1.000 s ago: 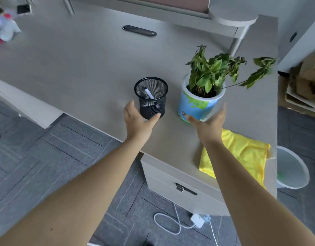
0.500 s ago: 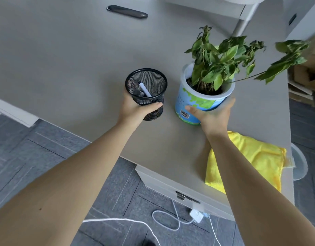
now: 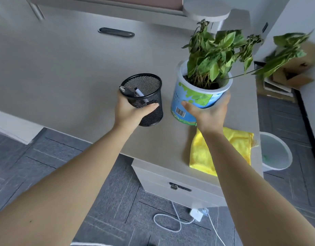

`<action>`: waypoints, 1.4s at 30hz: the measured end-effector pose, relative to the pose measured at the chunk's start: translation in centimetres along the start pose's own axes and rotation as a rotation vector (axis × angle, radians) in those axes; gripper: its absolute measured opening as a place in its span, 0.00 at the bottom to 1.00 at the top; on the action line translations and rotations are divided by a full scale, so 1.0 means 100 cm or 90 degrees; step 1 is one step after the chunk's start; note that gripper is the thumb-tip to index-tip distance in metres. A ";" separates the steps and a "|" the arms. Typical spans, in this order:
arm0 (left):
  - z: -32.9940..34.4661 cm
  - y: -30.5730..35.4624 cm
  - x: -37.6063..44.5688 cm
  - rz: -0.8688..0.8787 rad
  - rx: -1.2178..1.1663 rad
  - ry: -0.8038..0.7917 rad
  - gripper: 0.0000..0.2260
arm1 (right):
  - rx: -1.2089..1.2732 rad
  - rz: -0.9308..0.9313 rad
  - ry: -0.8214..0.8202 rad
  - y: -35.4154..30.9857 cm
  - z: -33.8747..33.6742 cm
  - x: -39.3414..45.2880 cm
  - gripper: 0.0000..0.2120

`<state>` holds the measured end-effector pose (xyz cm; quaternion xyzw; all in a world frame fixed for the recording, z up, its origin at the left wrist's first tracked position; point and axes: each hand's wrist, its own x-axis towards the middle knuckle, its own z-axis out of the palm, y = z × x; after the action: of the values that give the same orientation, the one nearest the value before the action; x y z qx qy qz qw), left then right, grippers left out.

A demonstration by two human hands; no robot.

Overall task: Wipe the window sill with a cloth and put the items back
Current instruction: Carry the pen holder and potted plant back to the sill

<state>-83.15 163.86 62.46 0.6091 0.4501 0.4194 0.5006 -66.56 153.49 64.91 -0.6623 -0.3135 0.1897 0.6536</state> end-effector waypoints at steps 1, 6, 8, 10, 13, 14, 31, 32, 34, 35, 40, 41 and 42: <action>0.006 0.009 -0.006 0.006 0.000 -0.011 0.40 | 0.000 -0.008 0.007 -0.007 -0.012 -0.004 0.42; 0.057 0.065 -0.061 0.062 0.022 -0.066 0.37 | -0.020 -0.030 0.086 -0.039 -0.101 -0.039 0.42; 0.085 0.085 -0.095 0.079 0.023 -0.093 0.37 | -0.039 -0.033 0.130 -0.048 -0.146 -0.061 0.44; 0.115 0.102 -0.136 0.093 0.022 -0.134 0.39 | -0.052 -0.039 0.174 -0.055 -0.195 -0.088 0.43; 0.159 0.120 -0.211 0.099 0.014 -0.205 0.40 | -0.055 -0.044 0.226 -0.061 -0.269 -0.138 0.43; 0.172 0.126 -0.239 0.105 0.010 -0.228 0.40 | -0.051 -0.042 0.245 -0.062 -0.293 -0.157 0.43; 0.434 0.192 -0.660 0.155 -0.016 -0.723 0.34 | -0.156 0.041 0.711 -0.090 -0.684 -0.483 0.38; 0.446 0.196 -0.685 0.158 -0.023 -0.747 0.36 | -0.159 0.046 0.740 -0.089 -0.703 -0.499 0.38; 0.473 0.203 -0.732 0.170 -0.028 -0.802 0.38 | -0.166 0.053 0.795 -0.089 -0.741 -0.531 0.40; 0.490 0.204 -0.753 0.173 -0.023 -0.839 0.36 | -0.169 0.052 0.820 -0.088 -0.760 -0.544 0.42; 0.570 0.218 -0.858 0.197 -0.037 -0.961 0.37 | -0.205 0.057 0.932 -0.080 -0.855 -0.602 0.39; 0.590 0.220 -0.878 0.197 -0.042 -0.980 0.37 | -0.209 0.054 0.951 -0.077 -0.875 -0.611 0.38; 0.609 0.223 -0.898 0.195 -0.051 -0.995 0.37 | -0.212 0.055 0.968 -0.073 -0.897 -0.620 0.38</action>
<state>-43.58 60.64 70.15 0.7632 -0.1351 -0.0491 0.6299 -53.82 45.01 68.93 -0.7117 0.2224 -0.3403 0.5728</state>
